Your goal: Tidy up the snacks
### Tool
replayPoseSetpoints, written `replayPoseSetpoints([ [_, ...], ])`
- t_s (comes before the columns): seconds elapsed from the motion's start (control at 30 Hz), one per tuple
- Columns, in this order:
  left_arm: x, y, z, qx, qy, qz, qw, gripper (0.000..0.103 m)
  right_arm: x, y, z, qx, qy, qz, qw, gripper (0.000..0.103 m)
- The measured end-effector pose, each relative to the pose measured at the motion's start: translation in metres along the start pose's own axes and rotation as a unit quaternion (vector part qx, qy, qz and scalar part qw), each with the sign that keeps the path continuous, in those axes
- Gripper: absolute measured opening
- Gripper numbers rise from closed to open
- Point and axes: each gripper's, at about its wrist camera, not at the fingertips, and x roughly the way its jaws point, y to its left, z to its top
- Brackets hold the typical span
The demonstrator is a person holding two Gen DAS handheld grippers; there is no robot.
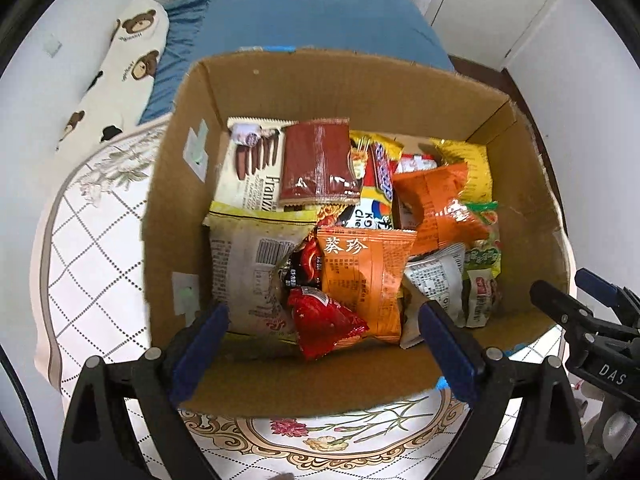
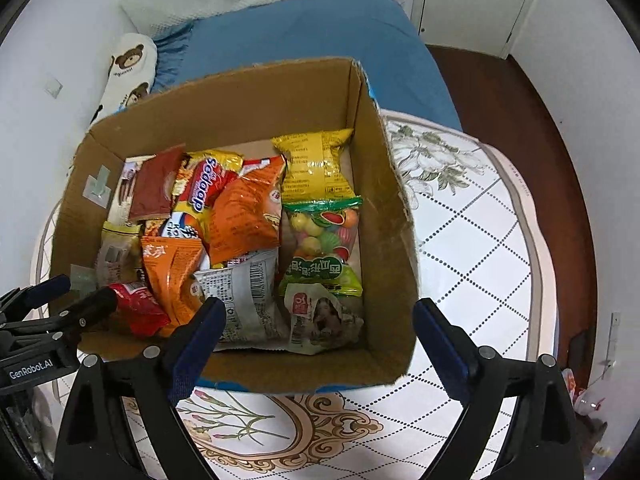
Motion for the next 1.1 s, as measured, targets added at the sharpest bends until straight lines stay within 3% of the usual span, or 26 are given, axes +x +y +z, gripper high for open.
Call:
replayPoseSetpoints([
  [0.27, -0.051, -0.005, -0.028, -0.005, -0.070, 0.011, 0.9974, 0.097, -0.054, 0.002, -0.026, -0.012, -0.063, 0.001, 0.998, 0.097],
  [0.5, -0.105, -0.016, -0.076, 0.004, -0.143, 0.023, 0.9895, 0.097, -0.116, 0.006, -0.067, -0.023, -0.128, 0.006, 0.992, 0.099],
  [0.83, -0.169, -0.018, -0.142, -0.003, -0.207, 0.033, 0.9777, 0.097, -0.203, 0.013, -0.131, -0.041, -0.205, 0.010, 0.978, 0.101],
  [1.1, -0.214, -0.021, -0.177, -0.010, -0.248, 0.029, 0.9682, 0.097, -0.257, 0.018, -0.175, -0.051, -0.247, 0.016, 0.968, 0.102],
])
